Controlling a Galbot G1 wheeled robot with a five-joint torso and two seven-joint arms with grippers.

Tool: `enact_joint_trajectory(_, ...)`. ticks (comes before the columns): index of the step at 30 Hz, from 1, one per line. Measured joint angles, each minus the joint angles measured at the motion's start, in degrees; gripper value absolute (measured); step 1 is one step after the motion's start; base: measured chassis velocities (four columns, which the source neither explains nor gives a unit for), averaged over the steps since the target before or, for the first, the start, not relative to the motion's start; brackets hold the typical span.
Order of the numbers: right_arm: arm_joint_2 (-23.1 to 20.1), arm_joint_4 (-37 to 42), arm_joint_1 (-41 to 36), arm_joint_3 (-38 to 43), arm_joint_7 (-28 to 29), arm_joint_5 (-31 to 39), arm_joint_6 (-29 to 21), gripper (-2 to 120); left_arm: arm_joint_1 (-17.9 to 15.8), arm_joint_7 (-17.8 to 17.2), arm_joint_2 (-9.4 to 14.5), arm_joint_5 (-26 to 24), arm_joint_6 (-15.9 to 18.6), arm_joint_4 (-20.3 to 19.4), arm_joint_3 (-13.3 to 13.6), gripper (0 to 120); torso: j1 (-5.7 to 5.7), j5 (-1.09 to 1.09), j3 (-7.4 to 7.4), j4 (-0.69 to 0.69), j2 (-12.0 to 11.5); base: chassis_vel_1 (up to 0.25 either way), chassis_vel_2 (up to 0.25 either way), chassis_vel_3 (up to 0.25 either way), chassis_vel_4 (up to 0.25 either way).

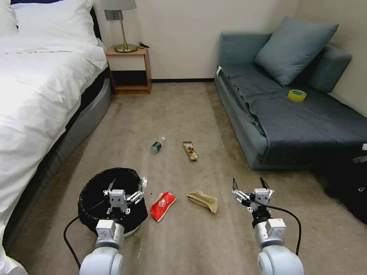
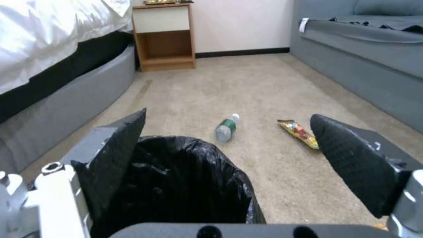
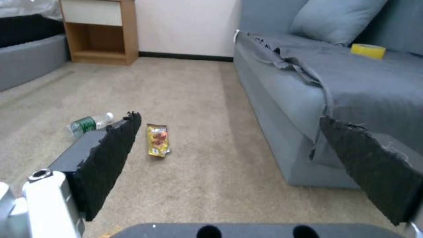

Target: Pick up the trash bin, then pick up the garbage on the floor and place it into the trash bin.

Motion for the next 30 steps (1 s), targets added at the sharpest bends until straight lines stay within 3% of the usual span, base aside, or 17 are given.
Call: enact_joint_trajectory(30,0.0,0.0,0.0,0.0,0.0,0.0,0.0,100,0.0,0.0,0.0,0.0,0.0,0.0,0.0,100,0.0,0.0,0.0,0.0,0.0,0.0,0.0,0.0,0.0)
